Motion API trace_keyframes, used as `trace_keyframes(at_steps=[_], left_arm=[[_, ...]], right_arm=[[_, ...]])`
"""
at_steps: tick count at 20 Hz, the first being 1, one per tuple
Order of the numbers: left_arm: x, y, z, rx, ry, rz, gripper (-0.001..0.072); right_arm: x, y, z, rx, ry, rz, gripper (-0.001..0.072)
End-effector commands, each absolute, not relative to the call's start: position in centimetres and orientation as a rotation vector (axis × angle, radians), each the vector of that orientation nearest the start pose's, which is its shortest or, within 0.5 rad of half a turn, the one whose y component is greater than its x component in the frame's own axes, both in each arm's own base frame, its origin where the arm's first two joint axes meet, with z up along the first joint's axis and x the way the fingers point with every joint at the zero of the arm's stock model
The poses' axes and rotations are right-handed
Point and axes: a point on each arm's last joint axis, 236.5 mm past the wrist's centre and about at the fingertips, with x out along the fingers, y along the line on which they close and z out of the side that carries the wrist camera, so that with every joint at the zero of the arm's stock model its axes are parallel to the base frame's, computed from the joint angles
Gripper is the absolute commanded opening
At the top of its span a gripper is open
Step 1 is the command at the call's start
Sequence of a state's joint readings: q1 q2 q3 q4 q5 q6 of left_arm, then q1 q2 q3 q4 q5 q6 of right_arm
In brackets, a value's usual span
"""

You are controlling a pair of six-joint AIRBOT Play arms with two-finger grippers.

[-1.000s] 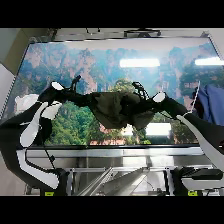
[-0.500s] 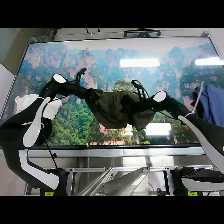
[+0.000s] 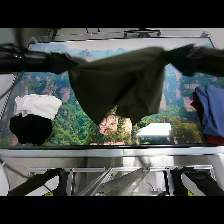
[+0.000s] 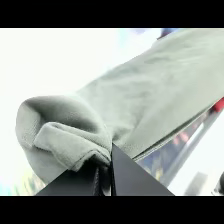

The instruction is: Fold the shirts.

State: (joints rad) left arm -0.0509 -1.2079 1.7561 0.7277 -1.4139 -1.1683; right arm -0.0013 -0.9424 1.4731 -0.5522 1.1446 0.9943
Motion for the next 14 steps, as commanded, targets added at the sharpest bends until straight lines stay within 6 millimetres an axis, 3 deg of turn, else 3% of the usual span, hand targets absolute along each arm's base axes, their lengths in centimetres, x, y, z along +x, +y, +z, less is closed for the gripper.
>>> trace_keyframes(at_steps=[1,3,4,5,7,10,12,14], left_arm=[[25.9,-19.8,44.1,0.045,0.272,-0.934,0.0033],[21.5,-19.9,48.6,0.087,0.116,-0.941,0.0033],[20.1,-19.9,49.7,0.087,0.082,-0.946,0.0033],[19.4,-19.9,50.1,0.089,0.068,-0.951,0.0033],[20.4,-20.1,48.9,0.071,0.113,-0.953,0.0033],[26.4,-21.0,41.6,-0.006,0.362,-0.966,0.0034],[30.9,-21.6,35.3,-0.067,0.551,-0.967,0.0034],[35.3,-22.0,27.8,-0.141,0.753,-0.952,0.0034]], right_arm=[[23.7,17.6,46.2,0.028,0.013,0.858,0.0021],[20.7,17.5,48.2,0.005,-0.068,0.847,0.002],[19.9,17.5,48.5,-0.002,-0.083,0.848,0.002],[19.7,17.6,48.5,-0.005,-0.085,0.849,0.0021],[20.4,17.9,47.4,0.0,-0.035,0.871,0.002],[24.9,19.0,42.4,0.038,0.177,0.949,0.0021],[29.2,19.7,37.3,0.092,0.354,0.992,0.0021],[34.6,19.8,30.9,0.156,0.534,0.981,0.0021]])
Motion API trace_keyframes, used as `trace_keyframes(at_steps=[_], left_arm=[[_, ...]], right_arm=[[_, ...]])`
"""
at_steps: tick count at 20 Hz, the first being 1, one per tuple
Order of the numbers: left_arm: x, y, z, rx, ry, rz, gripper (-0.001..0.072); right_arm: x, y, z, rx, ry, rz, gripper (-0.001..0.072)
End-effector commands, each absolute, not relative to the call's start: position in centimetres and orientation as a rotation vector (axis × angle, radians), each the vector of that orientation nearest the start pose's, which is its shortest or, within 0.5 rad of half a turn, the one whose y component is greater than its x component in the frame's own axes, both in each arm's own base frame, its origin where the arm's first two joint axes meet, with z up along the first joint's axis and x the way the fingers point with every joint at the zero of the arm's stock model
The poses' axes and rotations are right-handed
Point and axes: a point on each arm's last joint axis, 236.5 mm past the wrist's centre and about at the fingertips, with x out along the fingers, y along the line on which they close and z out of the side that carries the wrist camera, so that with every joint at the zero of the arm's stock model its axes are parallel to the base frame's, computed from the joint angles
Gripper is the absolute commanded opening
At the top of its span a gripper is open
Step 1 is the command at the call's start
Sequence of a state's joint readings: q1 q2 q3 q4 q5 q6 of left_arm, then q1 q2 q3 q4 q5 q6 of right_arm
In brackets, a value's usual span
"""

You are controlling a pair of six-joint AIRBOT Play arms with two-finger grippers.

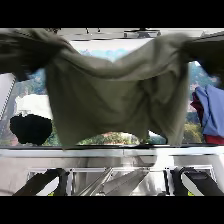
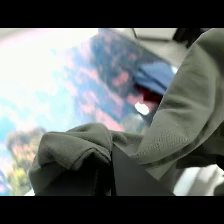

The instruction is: Fold the shirts.

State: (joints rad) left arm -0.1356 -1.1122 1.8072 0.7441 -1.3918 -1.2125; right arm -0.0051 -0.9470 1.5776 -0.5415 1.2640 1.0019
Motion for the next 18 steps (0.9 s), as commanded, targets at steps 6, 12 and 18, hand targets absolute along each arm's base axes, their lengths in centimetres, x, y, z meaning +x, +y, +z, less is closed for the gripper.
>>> trace_keyframes(at_steps=[6,12,18], left_arm=[[47.6,-17.3,4.3,-0.351,1.118,-0.767,0.0024],[51.0,-10.8,-0.7,-0.442,1.239,-0.747,0.0346],[42.7,-8.1,-0.9,-0.565,1.582,-0.754,0.0345]], right_arm=[[51.0,18.4,6.8,0.355,0.866,0.795,0.0021],[56.1,16.0,2.9,0.527,0.823,0.7,0.0372],[49.7,6.1,4.9,0.554,1.015,0.69,0.0368]])
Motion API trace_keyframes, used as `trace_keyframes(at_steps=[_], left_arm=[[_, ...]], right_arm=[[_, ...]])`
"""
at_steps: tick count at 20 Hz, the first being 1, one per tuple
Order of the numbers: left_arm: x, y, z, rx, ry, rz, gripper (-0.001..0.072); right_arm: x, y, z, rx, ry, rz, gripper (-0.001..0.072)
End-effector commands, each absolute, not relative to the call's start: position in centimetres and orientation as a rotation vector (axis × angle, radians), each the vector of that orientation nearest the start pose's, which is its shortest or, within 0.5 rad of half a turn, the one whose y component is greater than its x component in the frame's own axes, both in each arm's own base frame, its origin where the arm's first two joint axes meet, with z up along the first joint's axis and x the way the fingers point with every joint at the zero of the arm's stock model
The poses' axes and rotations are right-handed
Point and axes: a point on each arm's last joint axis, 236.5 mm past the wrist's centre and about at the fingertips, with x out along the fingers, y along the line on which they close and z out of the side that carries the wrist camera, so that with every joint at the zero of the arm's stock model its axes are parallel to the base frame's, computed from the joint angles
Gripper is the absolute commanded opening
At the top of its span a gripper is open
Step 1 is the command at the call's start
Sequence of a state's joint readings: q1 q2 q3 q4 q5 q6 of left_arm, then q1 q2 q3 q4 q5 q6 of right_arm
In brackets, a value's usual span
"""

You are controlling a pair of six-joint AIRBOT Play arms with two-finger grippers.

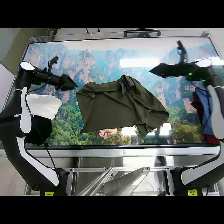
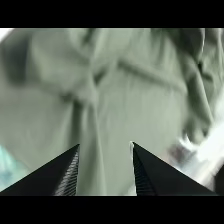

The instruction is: Fold the shirts.

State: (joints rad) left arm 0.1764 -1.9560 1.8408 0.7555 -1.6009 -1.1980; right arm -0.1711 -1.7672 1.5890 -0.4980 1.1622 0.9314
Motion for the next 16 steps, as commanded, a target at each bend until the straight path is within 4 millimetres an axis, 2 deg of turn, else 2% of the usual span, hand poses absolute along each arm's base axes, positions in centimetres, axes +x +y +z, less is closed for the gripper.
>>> trace_keyframes(at_steps=[1,3,5,7,9,13,16], left_arm=[[40.5,-8.4,-2.1,-0.556,1.647,-0.729,0.0345],[35.7,-8.9,-4.7,-0.497,1.751,-0.667,0.0346],[31.1,-9.7,-6.3,-0.448,1.788,-0.648,0.0346],[28.8,-10.2,-7.3,-0.446,1.749,-0.611,0.0346],[28.0,-10.1,-8.4,-0.418,1.668,-0.561,0.0346],[27.7,-11.2,-9.9,-0.318,1.547,-0.535,0.0346],[27.3,-13.3,-11.1,-0.231,1.522,-0.57,0.0346]], right_arm=[[48.1,4.5,3.9,0.557,1.081,0.666,0.0367],[44.4,1.7,1.4,0.581,1.209,0.62,0.0367],[41.7,-1.0,-0.7,0.627,1.273,0.553,0.0367],[40.4,-2.9,-2.1,0.695,1.282,0.502,0.038],[39.6,-4.2,-2.9,0.743,1.286,0.465,0.0537],[38.5,-5.4,-4.2,0.708,1.331,0.427,0.0535],[38.2,-5.5,-5.0,0.712,1.355,0.424,0.0535]])
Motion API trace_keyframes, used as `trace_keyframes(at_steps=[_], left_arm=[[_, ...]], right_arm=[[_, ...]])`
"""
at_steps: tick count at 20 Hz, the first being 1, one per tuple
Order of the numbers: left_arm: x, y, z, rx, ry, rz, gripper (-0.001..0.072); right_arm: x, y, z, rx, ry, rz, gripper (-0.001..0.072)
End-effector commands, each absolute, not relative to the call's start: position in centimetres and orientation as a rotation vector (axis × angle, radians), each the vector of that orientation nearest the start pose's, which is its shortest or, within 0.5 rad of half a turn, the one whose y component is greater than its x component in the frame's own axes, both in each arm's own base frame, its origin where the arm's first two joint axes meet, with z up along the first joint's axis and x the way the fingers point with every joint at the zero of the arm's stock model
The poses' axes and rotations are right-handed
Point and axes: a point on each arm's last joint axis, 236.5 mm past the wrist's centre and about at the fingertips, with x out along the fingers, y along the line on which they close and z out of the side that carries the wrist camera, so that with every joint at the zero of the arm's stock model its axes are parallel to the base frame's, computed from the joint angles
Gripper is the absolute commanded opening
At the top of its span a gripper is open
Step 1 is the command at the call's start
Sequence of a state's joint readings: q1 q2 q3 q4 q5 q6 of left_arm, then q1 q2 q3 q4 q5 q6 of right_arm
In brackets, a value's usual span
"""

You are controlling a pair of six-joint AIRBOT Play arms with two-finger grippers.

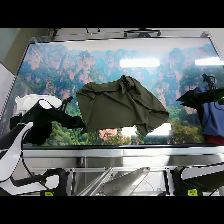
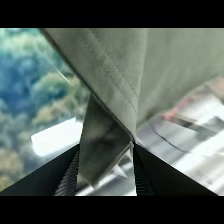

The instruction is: Fold the shirts.

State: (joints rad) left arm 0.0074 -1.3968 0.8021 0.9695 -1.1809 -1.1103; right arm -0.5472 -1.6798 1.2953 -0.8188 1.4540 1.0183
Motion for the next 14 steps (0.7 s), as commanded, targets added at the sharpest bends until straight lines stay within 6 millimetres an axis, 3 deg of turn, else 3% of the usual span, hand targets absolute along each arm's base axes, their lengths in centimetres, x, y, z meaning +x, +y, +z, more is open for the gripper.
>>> trace_keyframes(at_steps=[1,5,8,11,12,14], left_arm=[[27.2,-14.0,-11.0,-0.206,1.516,-0.588,0.0346],[28.0,-14.7,-9.2,-0.175,1.506,-0.641,0.0346],[28.0,-13.1,-7.9,-0.154,1.548,-0.648,0.0347],[27.4,-11.8,-8.5,-0.176,1.574,-0.618,0.0347],[27.1,-11.8,-9.0,-0.18,1.577,-0.61,0.0347],[25.9,-12.5,-10.2,-0.165,1.595,-0.615,0.0347]], right_arm=[[38.2,-5.4,-5.2,0.715,1.362,0.425,0.0535],[37.9,-5.3,-5.4,0.721,1.374,0.433,0.0536],[37.9,-5.3,-5.4,0.719,1.375,0.433,0.0536],[37.6,-5.0,-6.0,0.712,1.391,0.444,0.0556],[37.3,-4.5,-6.5,0.717,1.405,0.454,0.0659],[36.5,-3.1,-7.8,0.713,1.435,0.478,0.0659]])
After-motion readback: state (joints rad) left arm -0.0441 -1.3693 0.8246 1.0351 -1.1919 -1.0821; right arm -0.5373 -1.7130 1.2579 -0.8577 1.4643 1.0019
